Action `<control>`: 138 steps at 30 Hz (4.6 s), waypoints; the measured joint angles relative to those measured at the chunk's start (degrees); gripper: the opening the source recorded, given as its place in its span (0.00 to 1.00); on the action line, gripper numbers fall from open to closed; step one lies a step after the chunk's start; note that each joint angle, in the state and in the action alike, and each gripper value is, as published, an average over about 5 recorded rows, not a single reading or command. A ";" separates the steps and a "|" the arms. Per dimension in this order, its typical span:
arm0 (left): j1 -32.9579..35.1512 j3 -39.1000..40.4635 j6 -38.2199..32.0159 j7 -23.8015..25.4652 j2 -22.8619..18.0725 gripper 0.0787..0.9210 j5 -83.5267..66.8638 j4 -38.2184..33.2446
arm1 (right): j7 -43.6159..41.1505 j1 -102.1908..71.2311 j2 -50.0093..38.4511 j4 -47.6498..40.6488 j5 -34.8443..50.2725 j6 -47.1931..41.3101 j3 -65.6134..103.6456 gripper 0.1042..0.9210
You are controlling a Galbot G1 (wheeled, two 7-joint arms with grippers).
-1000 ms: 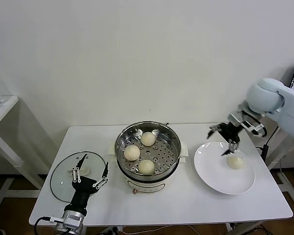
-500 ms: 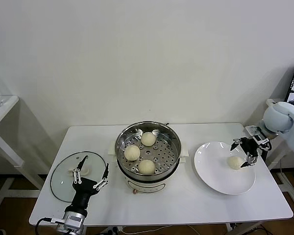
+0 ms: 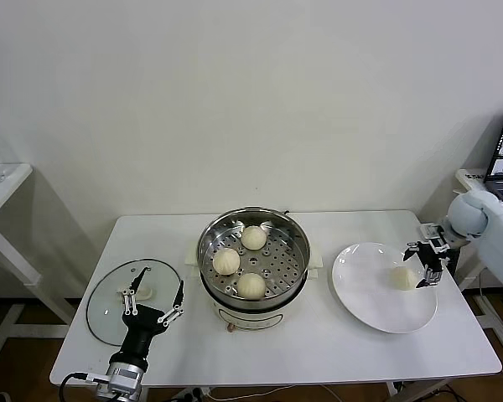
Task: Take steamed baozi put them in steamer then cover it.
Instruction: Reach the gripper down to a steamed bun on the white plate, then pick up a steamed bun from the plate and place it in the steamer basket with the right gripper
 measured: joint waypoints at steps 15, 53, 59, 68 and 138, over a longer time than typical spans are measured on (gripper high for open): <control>-0.43 -0.13 0.00 0.02 0.00 0.88 -0.10 0.77 | 2.23 -2.08 5.22 -6.96 -5.03 1.38 3.31 0.88; -1.09 0.32 0.19 -0.14 -0.82 0.88 0.01 0.91 | 1.36 -0.21 1.86 -1.31 -0.60 -1.38 -0.12 0.69; -0.89 0.07 0.14 -0.14 -0.67 0.88 -0.11 0.27 | 0.62 6.06 -2.43 5.38 7.28 -4.96 -6.90 0.70; -0.53 0.13 -0.46 0.10 -0.14 0.88 -0.77 -0.50 | 0.83 22.62 -6.25 17.25 22.51 -12.53 -22.97 0.73; -4.06 -3.14 -1.15 1.23 2.95 0.88 -5.63 2.03 | 8.00 37.24 26.57 19.00 43.34 -33.19 -49.44 0.74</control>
